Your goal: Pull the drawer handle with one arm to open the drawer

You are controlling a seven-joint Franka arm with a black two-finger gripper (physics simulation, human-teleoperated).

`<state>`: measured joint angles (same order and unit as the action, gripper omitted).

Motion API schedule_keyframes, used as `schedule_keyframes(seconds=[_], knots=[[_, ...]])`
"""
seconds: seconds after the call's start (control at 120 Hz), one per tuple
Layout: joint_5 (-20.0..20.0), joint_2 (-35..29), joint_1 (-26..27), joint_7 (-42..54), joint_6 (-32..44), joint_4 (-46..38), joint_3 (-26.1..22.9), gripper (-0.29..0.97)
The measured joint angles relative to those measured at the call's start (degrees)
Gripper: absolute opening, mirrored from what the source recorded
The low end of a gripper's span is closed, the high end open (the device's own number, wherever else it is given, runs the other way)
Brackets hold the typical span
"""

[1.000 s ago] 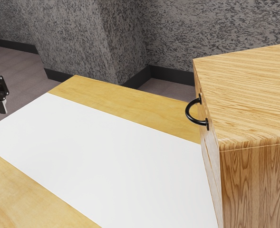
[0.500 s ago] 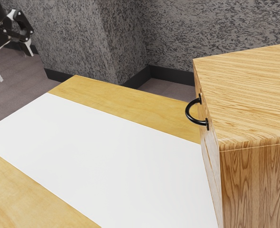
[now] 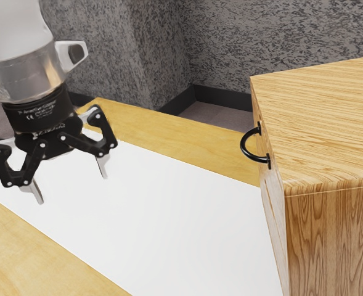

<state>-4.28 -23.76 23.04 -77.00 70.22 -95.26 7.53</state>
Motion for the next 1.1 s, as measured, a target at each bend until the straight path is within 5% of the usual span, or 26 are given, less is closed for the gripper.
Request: schedule_keyframes(seconds=[0.083,0.3,0.692,0.967,1.1], knots=[[-2.5,-0.6,-1.8,8.3,4.0,-3.8,0.3,0.68],[-1.2,4.0,-4.0,25.6,11.3,-4.6,0.4,0.68],[4.3,16.5,-4.6,41.0,25.1,3.6,0.5,0.68],[6.9,12.3,-3.8,47.8,39.5,-6.3,1.0,0.68],[12.8,9.7,-3.1,49.8,47.6,-9.6,2.9,0.68]])
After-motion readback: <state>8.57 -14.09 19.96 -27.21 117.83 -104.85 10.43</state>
